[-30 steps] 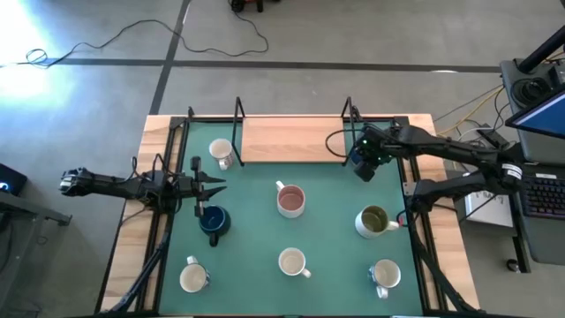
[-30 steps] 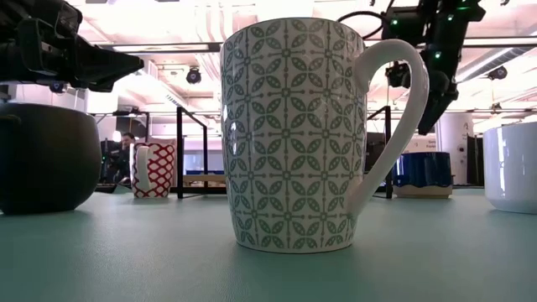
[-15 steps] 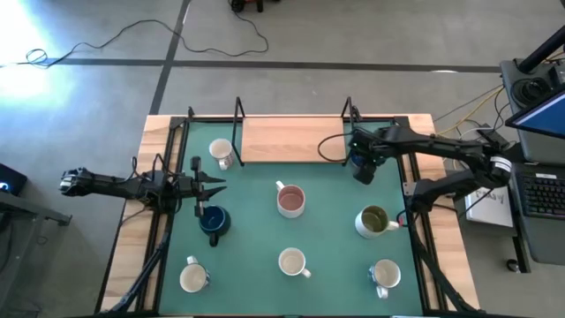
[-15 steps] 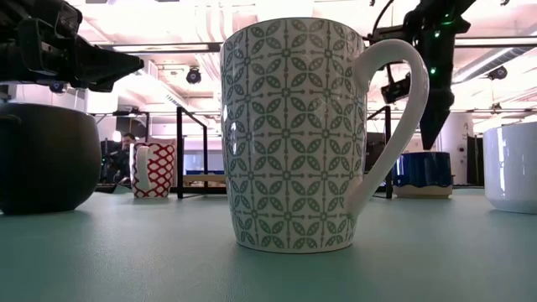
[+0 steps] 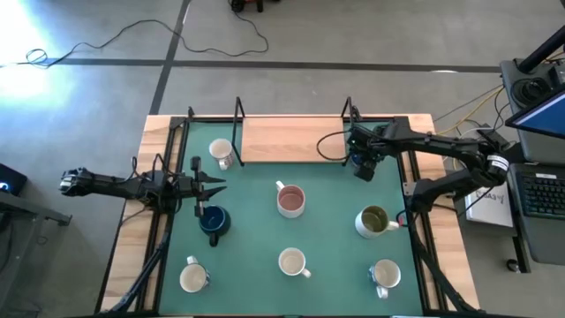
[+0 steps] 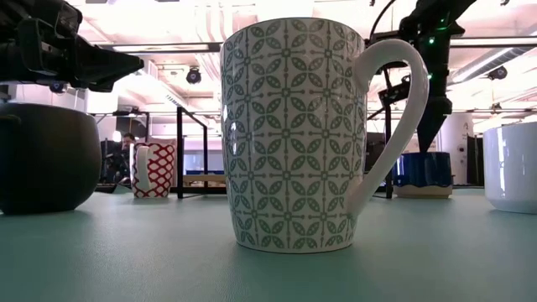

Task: Place coffee mugs
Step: Put the blue mug on the shelf

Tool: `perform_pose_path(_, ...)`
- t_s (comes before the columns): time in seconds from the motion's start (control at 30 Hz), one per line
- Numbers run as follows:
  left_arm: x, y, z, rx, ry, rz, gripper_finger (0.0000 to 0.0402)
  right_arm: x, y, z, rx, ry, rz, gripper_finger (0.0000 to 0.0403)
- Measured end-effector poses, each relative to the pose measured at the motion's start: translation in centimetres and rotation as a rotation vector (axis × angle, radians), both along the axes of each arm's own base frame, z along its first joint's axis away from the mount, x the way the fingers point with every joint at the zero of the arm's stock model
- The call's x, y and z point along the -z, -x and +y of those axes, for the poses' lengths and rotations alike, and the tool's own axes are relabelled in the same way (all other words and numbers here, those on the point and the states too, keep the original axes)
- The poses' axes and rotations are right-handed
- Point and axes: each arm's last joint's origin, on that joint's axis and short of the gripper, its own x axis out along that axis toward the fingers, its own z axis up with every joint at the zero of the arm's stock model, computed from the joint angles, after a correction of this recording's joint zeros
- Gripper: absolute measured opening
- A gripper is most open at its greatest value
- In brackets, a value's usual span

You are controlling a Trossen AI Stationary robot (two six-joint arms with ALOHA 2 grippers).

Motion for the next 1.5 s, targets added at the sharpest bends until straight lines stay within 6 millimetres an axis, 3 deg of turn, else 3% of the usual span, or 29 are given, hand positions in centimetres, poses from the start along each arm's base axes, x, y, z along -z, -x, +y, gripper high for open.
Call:
perform_pose_path(0.37, 0.0, 0.0, 0.0, 0.0, 0.0, 0.0, 0.0068, 1.0, 0.2, -0.2, -0.025, -0.044, -0.029, 0.0141)
perform_pose_path(0.97, 0.0, 0.0, 0.0, 0.0, 0.0, 0.0, 0.0068, 4.0, 1.2, 0.3, -0.036, -0.111, 0.014, 0.012)
perform_pose_path(1.5, 0.0, 0.0, 0.0, 0.0, 0.0, 0.0, 0.0068, 3.8, 1.3, 0.4, -0.043, -0.127, -0.002, 0.0092)
